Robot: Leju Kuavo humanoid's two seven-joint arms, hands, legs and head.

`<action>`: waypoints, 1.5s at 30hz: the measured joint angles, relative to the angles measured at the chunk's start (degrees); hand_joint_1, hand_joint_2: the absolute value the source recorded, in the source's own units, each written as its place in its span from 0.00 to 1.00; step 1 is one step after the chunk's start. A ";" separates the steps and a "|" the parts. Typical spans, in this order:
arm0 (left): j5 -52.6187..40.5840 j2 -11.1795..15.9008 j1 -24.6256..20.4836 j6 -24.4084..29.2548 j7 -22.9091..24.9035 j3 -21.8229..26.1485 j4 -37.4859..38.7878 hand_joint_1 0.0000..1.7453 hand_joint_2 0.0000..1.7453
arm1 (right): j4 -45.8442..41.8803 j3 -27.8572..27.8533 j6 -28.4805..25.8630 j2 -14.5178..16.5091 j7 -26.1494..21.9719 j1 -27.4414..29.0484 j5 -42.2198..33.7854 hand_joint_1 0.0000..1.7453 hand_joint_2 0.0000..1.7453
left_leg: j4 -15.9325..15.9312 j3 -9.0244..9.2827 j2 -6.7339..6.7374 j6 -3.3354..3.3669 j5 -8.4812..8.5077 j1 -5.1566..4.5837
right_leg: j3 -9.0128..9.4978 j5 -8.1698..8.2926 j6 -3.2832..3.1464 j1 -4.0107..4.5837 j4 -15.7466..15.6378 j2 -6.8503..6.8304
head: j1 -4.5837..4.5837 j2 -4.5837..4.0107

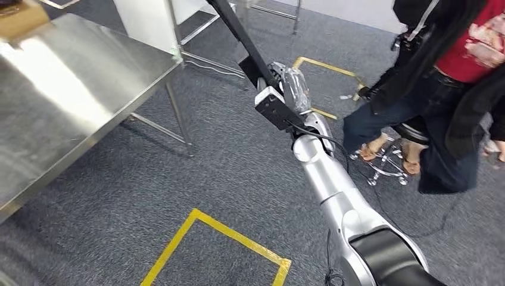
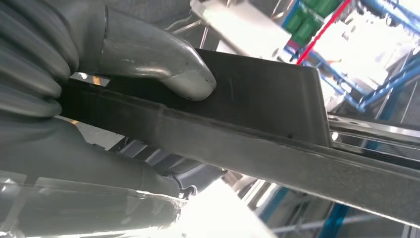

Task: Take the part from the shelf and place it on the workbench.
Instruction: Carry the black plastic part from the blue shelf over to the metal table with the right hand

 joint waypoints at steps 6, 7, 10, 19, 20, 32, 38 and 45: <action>-0.50 -0.40 -0.05 0.07 0.41 0.01 0.00 0.00 1.00 | 0.34 -0.01 -0.28 -0.91 -0.17 0.74 -0.23 1.00 1.00 | 0.54 -0.01 -4.00 -0.39 -0.34 -0.05 | 1.89 4.72 1.84 -0.47 -7.13 2.01 | 0.05 0.00; -0.52 -0.42 -0.06 0.09 0.42 0.01 0.00 0.00 1.00 | 0.33 0.01 -0.35 -0.94 -0.21 0.74 -0.25 1.00 1.00 | 0.76 -0.13 -4.44 -0.65 -0.50 -0.14 | 3.22 5.75 1.71 -0.64 -9.89 2.45 | 0.04 0.00; -0.53 -0.35 0.08 0.23 0.43 -0.01 0.00 0.00 1.00 | 0.33 0.08 -0.45 -0.85 -0.27 0.84 -0.27 1.00 1.00 | 0.99 -0.46 -5.35 -1.38 -0.66 -0.10 | 4.04 6.26 0.46 -0.61 -11.19 1.97 | -0.01 0.00; -0.45 -0.28 0.07 0.31 0.44 -0.01 0.06 0.00 1.00 | 0.37 0.07 -0.56 -0.69 -0.29 0.80 -0.21 1.00 1.00 | 13.73 -7.00 0.45 -2.85 -5.47 0.42 | 4.54 5.92 -1.36 -0.48 -11.35 -1.54 | -0.21 0.00; -0.41 -0.25 0.06 0.28 0.40 -0.01 0.05 0.00 1.00 | 0.37 0.08 -0.57 -0.66 -0.29 0.70 -0.18 1.00 1.00 | 9.65 -4.90 1.18 -2.66 -3.45 0.39 | 4.67 5.84 -1.33 -0.44 -11.35 -1.98 | -0.21 0.00; 0.20 -0.15 0.05 -0.16 -0.05 0.05 0.04 0.00 1.00 | 0.68 0.21 -0.95 -0.08 -0.30 -0.43 -0.07 1.00 1.00 | 0.09 0.18 1.34 -0.24 -0.40 -0.11 | 4.75 4.24 0.41 0.34 -10.16 -2.99 | -0.07 0.00; 0.15 -0.34 0.07 -0.17 -0.10 0.13 0.06 0.00 1.00 | 1.41 0.26 -1.21 -0.61 -0.05 -0.76 -0.29 1.00 1.00 | 0.45 0.25 -4.50 -0.30 -0.62 -0.15 | 2.58 5.42 1.56 -0.48 -8.54 2.81 | 0.00 0.00; 0.13 -0.23 0.29 -0.11 -0.12 0.32 0.07 0.00 1.00 | 1.43 0.43 -1.21 -0.39 0.09 -1.17 -0.28 1.00 1.00 | 5.14 -2.34 -2.43 -2.58 -3.55 0.21 | 4.76 6.58 -1.13 -0.81 -12.06 1.42 | -0.26 0.00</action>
